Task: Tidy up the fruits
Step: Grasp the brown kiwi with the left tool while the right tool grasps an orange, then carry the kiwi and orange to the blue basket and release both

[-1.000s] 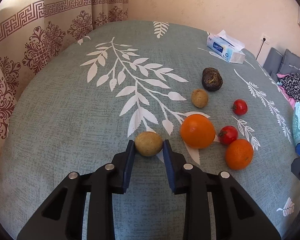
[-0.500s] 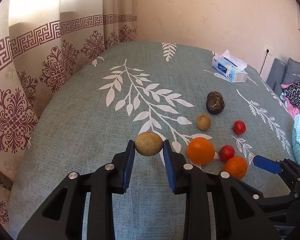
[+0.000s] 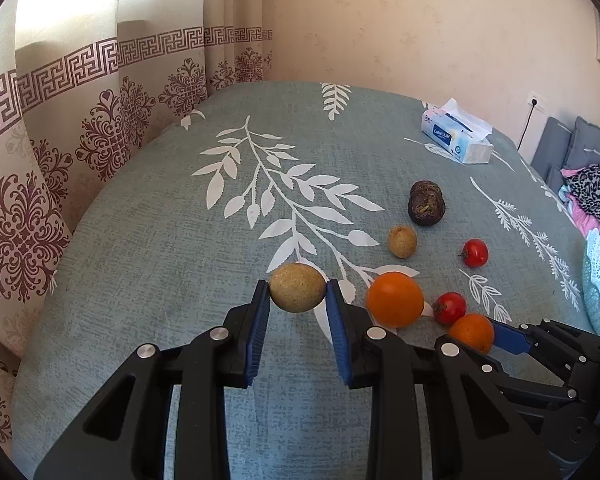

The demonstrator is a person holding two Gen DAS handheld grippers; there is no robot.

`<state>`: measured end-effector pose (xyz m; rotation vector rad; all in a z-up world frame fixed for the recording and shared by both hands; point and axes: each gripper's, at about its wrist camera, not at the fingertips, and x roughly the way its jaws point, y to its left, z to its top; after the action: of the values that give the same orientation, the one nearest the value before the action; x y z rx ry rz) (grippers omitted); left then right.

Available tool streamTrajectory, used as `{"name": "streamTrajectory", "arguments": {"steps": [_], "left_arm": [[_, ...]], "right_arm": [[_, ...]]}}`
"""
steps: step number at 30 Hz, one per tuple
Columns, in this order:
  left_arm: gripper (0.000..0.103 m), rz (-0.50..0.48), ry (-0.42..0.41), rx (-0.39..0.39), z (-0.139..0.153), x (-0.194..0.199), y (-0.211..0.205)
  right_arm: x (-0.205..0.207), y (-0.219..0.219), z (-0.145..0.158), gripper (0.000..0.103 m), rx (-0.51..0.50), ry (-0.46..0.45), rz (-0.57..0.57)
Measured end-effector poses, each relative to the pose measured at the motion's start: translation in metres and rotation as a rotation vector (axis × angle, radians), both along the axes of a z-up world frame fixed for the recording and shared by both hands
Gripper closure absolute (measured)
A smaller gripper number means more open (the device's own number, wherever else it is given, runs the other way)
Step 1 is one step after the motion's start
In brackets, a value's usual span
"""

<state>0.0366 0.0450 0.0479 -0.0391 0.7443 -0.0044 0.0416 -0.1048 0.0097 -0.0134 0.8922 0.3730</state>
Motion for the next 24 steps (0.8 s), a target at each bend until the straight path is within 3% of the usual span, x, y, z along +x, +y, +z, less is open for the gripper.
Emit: {"name": "streamTrajectory", "arguments": {"steps": [24], "left_arm": [[0.074,-0.061,-0.056,0.087,0.006,-0.019,-0.032]], "right_arm": [[-0.036,-0.084,0.039,0.063,0.068,-0.098,-0.195]]}}
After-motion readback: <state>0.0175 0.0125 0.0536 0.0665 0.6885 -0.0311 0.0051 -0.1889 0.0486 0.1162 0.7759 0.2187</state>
